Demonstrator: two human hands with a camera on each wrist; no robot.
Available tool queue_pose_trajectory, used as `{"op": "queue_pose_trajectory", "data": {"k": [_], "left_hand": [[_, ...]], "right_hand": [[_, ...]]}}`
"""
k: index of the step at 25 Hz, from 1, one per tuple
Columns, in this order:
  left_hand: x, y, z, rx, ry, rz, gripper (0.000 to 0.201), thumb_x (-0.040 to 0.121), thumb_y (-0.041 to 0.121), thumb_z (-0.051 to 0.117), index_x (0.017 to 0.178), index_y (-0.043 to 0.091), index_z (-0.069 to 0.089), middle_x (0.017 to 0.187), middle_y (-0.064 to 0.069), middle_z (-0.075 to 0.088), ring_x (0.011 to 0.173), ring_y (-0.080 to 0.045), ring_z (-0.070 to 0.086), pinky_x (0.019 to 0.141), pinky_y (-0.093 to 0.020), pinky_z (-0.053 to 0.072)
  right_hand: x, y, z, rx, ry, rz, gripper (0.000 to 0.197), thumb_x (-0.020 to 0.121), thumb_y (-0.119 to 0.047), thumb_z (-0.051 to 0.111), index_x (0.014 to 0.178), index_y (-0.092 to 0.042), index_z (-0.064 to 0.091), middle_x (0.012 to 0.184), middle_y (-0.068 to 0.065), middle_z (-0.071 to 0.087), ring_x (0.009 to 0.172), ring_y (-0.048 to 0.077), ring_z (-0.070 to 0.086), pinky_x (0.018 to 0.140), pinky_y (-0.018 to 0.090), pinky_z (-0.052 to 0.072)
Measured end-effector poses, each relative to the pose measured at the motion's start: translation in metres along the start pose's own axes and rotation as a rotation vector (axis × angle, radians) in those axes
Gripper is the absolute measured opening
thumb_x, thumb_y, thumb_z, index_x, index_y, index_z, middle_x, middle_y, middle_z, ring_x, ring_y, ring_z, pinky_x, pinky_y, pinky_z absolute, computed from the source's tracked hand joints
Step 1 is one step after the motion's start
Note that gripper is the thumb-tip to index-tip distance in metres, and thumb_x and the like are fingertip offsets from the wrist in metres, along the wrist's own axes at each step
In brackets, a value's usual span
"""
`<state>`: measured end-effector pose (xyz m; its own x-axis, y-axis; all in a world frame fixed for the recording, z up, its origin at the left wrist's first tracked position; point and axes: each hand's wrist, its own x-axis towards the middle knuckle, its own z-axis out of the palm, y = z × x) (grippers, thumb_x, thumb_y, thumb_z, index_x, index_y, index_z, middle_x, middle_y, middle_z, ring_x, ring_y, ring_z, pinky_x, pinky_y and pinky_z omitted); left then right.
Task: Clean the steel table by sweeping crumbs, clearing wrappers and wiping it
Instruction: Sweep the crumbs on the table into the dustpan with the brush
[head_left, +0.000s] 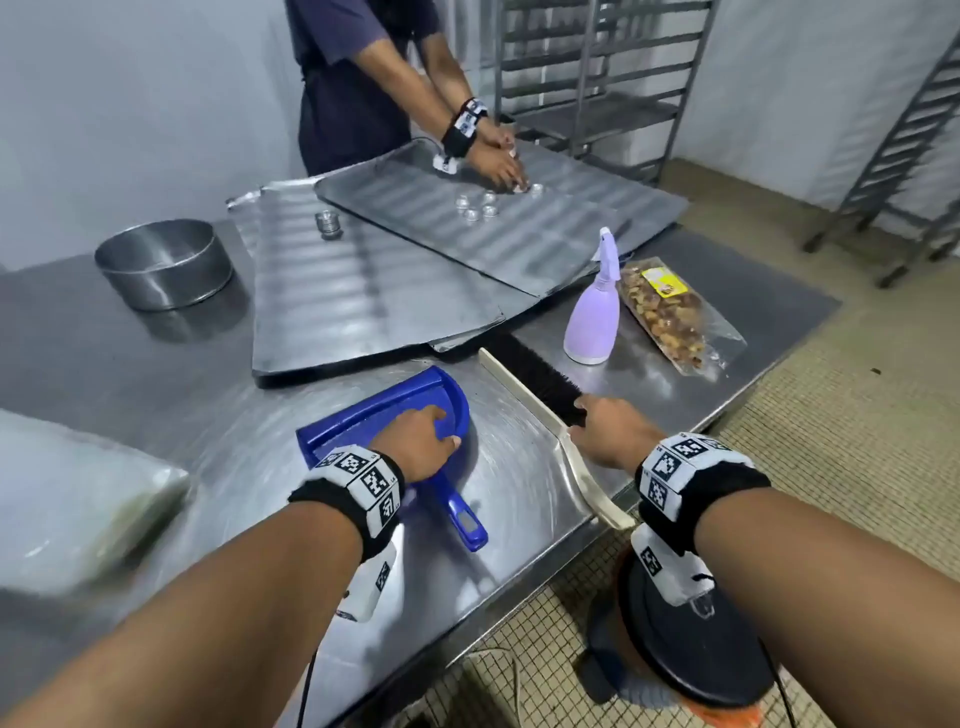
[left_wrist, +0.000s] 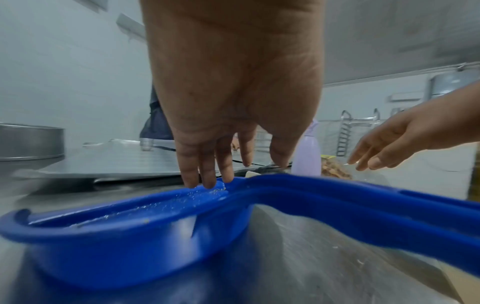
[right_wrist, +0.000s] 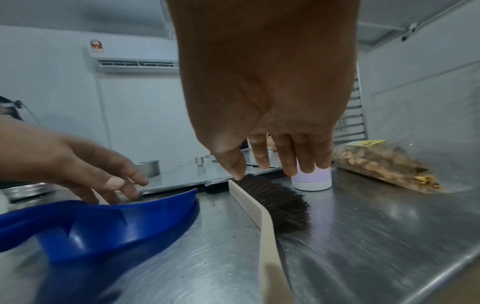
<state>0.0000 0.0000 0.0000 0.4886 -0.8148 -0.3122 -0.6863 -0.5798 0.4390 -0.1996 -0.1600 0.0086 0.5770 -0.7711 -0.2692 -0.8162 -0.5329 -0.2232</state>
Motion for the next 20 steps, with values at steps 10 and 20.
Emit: {"op": "queue_pose_trajectory", "data": {"k": [10,20], "left_hand": [[-0.040,0.021,0.039,-0.006,0.173,-0.397,0.060,0.093,0.046,0.055,0.143,0.016,0.042,0.147,-0.014,0.041,0.132,-0.032,0.043,0.108,-0.042,0.037],[-0.040,0.012,0.042,-0.091,0.280,-0.716,0.065,0.094,0.052,0.052,0.140,0.008,0.039,0.147,-0.025,0.033,0.129,-0.043,0.043,0.106,-0.049,0.038]], "right_hand": [[0.011,0.030,0.012,-0.034,-0.175,-0.149,0.049,0.092,-0.024,0.046,0.140,-0.015,0.039,0.131,0.016,0.054,0.118,0.034,0.053,0.095,0.038,0.044],[0.017,0.019,0.036,0.004,-0.211,-0.133,0.061,0.091,-0.015,0.059,0.142,-0.010,0.025,0.125,0.021,0.056,0.111,0.036,0.058,0.084,0.036,0.046]]}}
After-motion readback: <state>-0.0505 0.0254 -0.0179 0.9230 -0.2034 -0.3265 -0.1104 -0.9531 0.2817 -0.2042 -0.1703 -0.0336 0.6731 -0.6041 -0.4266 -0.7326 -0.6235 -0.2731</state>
